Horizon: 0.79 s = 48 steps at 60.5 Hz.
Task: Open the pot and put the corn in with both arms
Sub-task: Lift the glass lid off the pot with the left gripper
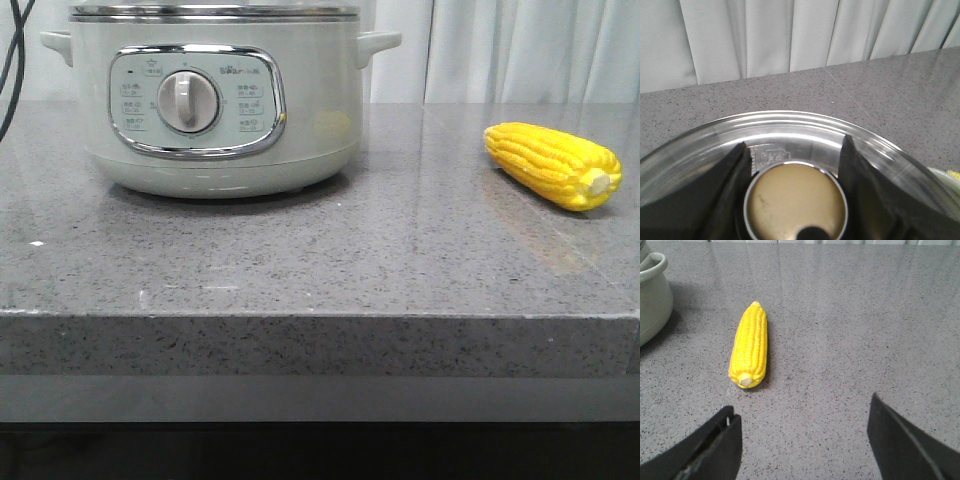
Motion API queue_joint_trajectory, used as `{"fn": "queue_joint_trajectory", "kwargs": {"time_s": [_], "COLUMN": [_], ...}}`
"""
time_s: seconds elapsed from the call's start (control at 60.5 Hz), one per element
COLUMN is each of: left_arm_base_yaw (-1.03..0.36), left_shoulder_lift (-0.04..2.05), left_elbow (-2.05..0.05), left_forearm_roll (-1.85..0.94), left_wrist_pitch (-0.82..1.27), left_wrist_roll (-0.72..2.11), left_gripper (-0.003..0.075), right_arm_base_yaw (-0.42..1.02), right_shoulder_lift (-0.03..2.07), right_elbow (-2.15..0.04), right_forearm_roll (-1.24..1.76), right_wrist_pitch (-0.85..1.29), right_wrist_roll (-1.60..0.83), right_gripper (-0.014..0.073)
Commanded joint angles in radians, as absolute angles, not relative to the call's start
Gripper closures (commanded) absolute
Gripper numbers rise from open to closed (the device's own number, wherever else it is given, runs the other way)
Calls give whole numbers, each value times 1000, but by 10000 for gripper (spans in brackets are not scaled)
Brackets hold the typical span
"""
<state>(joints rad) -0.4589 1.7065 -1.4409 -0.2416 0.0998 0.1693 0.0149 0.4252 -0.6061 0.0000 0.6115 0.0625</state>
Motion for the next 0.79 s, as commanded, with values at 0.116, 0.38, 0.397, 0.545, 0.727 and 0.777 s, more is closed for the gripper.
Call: {"fn": "queue_joint_trajectory", "kwargs": {"time_s": [0.116,0.38,0.397,0.545,0.727,0.777], "left_arm_base_yaw": [-457,-457,-457,-457,-455,-443], "left_shoulder_lift": [1633,1550,1540,1460,1354,1327], "left_elbow": [-1555,-1597,-1597,-1597,-1587,-1571], "left_forearm_roll": [-247,-246,-246,-225,-171,-171], "left_wrist_pitch": [0,56,66,174,308,329], "left_wrist_roll": [167,167,167,167,167,167], "left_gripper": [586,586,586,586,586,586], "right_arm_base_yaw": [8,8,8,8,8,8], "right_shoulder_lift": [440,440,440,440,440,440], "right_elbow": [-641,-641,-641,-641,-641,-641], "right_forearm_roll": [-7,-7,-7,-7,-7,-7], "right_wrist_pitch": [539,539,539,539,539,539], "right_wrist_roll": [52,52,52,52,52,52], "right_gripper": [52,52,52,52,52,52]}}
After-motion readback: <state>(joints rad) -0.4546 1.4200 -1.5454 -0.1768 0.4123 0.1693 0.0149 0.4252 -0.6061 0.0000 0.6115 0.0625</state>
